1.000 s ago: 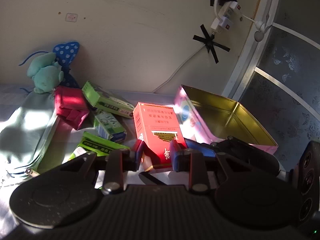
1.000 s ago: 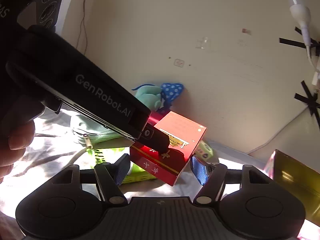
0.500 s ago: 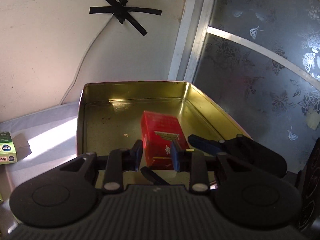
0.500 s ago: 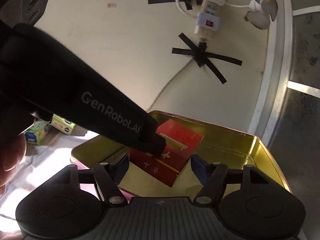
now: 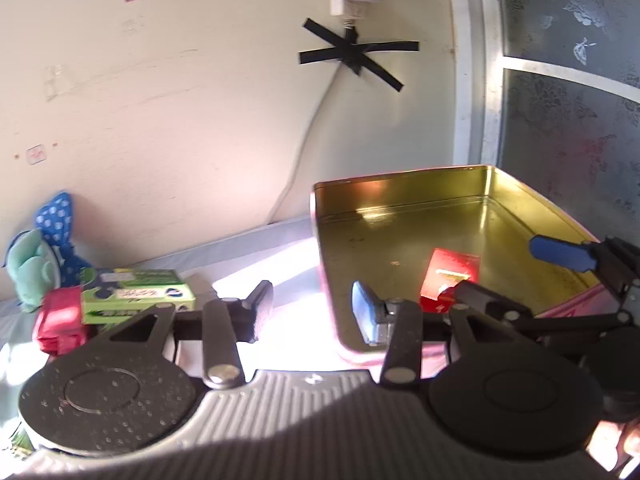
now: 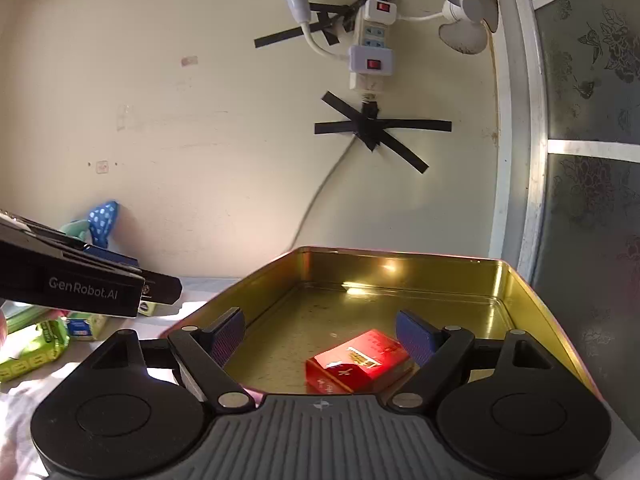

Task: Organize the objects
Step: 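Lower the small red box into the pink tin and open both grippers, then reach to the green wet-wipes packet and close both grippers on it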

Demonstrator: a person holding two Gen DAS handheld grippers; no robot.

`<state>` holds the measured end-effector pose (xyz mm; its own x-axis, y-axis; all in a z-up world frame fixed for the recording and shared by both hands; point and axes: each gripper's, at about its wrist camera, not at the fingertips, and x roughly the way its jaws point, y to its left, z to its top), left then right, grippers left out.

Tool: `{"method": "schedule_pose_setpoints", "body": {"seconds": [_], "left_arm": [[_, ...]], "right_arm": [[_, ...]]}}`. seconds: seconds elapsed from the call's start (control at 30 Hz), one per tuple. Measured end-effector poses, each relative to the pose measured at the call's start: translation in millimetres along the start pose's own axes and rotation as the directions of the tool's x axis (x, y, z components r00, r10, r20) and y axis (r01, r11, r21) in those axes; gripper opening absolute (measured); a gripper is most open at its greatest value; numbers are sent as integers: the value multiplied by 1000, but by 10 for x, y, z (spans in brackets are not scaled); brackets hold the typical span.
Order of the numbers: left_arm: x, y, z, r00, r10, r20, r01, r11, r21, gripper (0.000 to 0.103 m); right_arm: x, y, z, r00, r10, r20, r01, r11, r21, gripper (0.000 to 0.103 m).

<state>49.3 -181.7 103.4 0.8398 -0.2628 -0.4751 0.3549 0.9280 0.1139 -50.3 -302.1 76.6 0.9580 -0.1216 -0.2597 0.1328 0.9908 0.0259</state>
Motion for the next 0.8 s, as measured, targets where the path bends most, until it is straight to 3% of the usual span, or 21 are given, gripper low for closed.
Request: {"method": "schedule_pose_setpoints", "body": {"seconds": [0.2, 0.43, 0.6, 0.8], "left_arm": [[-344, 388, -364, 996, 88, -26, -89, 995, -38, 49], [-576, 972, -845, 984, 157, -85, -167, 977, -134, 49], [-696, 1511, -1213, 965, 240, -104, -257, 942, -215, 49], [-730, 2066, -1593, 950, 288, -121, -312, 873, -376, 48]], "right_arm": [[-240, 494, -26, 992, 128, -6, -128, 992, -10, 77], [-146, 1154, -160, 942, 302, -145, -306, 952, 0, 76], [2, 1556, -276, 893, 378, -244, -389, 921, 1, 76], [265, 2024, -284, 840, 436, -324, -464, 886, -11, 76]]}}
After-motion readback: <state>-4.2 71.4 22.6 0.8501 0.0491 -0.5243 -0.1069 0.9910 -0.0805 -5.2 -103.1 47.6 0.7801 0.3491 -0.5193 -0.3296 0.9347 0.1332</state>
